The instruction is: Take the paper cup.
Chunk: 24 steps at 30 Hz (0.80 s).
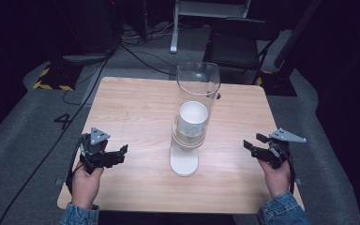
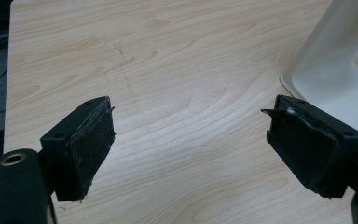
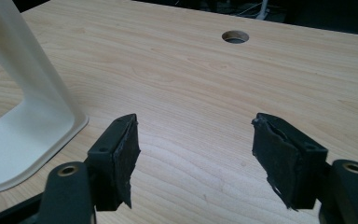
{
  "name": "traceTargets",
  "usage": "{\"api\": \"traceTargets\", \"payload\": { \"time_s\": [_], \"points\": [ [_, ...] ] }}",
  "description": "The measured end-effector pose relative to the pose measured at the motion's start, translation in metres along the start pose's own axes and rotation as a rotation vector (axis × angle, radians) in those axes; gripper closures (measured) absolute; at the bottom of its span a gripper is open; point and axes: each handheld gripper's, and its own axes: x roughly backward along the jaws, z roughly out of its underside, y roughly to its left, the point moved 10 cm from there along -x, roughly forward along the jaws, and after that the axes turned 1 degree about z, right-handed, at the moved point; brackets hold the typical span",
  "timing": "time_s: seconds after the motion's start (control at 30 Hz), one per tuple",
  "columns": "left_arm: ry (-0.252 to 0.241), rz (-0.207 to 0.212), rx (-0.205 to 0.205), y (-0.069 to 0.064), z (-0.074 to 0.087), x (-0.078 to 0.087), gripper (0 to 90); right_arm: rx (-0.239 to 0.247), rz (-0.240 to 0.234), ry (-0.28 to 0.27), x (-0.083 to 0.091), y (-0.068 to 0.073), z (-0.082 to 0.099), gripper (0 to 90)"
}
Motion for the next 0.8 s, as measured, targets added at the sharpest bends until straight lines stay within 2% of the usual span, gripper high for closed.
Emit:
{"api": "traceTargets", "payload": {
  "time_s": [0.1, 0.23, 0.5, 0.6, 0.7, 0.8],
  "points": [
    [-0.016, -0.004, 0.028, 0.002, -0.003, 0.002, 14.9, 0.005, -0.002, 0.001, 0.000, 0.001, 0.001, 31.8],
    [-0.031, -0.001, 0.045, 0.002, -0.007, 0.003, 15.0, 0.012, -0.001, 0.010, 0.001, 0.003, 0.003, 31.8],
    [-0.027, 0.015, 0.029, -0.002, -0.009, 0.001, 15.0, -0.003, -0.007, 0.002, -0.001, 0.006, -0.002, 31.6],
    [-0.028, 0.016, 0.032, -0.003, -0.010, 0.001, 15.0, -0.004, -0.014, 0.000, -0.006, 0.008, -0.014, 30.4],
    [-0.026, 0.020, 0.021, -0.004, -0.010, 0.000, 15.0, 0.012, -0.002, -0.018, -0.007, 0.010, -0.023, 30.6],
    [-0.027, 0.019, 0.029, -0.002, -0.011, 0.000, 15.1, -0.009, -0.031, -0.023, -0.008, 0.015, -0.027, 29.9]
  ]
}}
